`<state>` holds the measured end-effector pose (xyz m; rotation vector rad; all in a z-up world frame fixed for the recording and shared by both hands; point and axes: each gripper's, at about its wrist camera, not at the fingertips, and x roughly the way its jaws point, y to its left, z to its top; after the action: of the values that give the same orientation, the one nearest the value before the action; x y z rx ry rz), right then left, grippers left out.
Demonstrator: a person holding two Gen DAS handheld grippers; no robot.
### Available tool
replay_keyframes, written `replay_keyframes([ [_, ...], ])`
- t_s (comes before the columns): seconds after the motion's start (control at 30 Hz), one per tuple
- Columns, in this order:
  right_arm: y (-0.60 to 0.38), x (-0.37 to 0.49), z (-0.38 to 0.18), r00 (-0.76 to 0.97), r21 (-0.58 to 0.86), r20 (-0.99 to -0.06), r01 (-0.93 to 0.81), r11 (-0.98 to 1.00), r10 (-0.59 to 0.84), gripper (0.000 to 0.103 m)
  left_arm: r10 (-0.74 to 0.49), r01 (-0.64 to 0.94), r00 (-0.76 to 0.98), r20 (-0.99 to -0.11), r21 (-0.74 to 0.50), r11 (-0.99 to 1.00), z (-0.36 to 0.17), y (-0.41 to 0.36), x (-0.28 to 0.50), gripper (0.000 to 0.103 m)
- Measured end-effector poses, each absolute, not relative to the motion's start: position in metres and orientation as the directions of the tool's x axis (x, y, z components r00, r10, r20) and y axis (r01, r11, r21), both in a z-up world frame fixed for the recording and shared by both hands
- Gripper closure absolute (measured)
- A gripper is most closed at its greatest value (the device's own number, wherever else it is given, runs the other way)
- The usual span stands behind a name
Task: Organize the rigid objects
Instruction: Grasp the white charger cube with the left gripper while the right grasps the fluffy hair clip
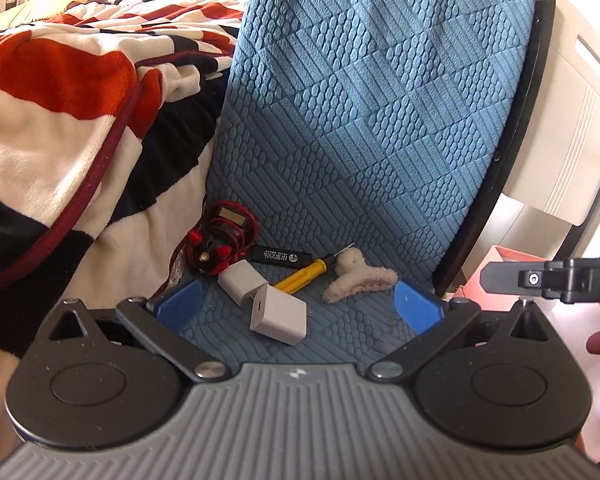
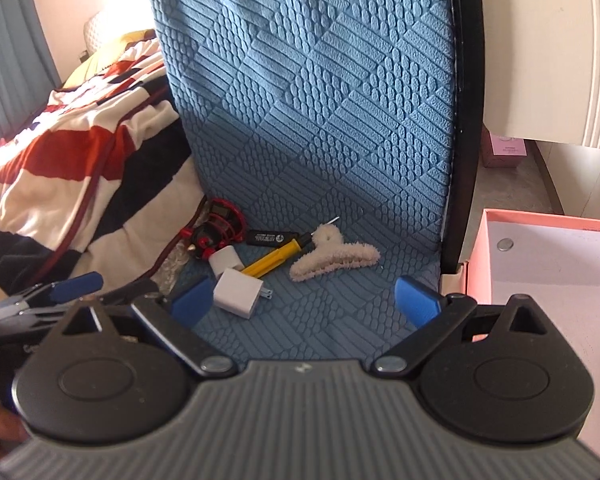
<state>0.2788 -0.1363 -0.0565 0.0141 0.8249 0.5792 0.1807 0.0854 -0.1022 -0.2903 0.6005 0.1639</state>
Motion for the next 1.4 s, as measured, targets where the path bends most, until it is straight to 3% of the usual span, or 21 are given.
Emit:
replay_keyframes([
  [0.73, -0.093, 0.372, -0.146, 0.466, 0.207, -0.763, -0.480, 0.853, 0.448, 0.042, 0.033, -0.166, 0.745, -0.666, -0.137, 0.977, -0.178, 0.085, 0.255, 0.000],
  [0.83, -0.081, 0.384, -0.151, 0.462, 0.178, -0.774, -0.497, 0.850, 0.432, 0.051, 0.015, -0.168, 0.734, -0.679, -0.160, 0.973, -0.184, 0.087, 0.263, 0.007],
  [0.97, -0.068, 0.400, -0.159, 0.460, 0.164, -0.780, -0.504, 0.848, 0.424, 0.052, 0.006, -0.179, 0.698, -0.717, -0.166, 0.970, -0.193, 0.089, 0.275, 0.018],
  [1.4, -0.030, 0.429, -0.199, 0.434, 0.065, -0.833, -0.542, 0.838, 0.345, 0.053, 0.069, -0.178, 0.640, -0.766, -0.060, 0.982, -0.229, 0.089, 0.291, 0.020],
])
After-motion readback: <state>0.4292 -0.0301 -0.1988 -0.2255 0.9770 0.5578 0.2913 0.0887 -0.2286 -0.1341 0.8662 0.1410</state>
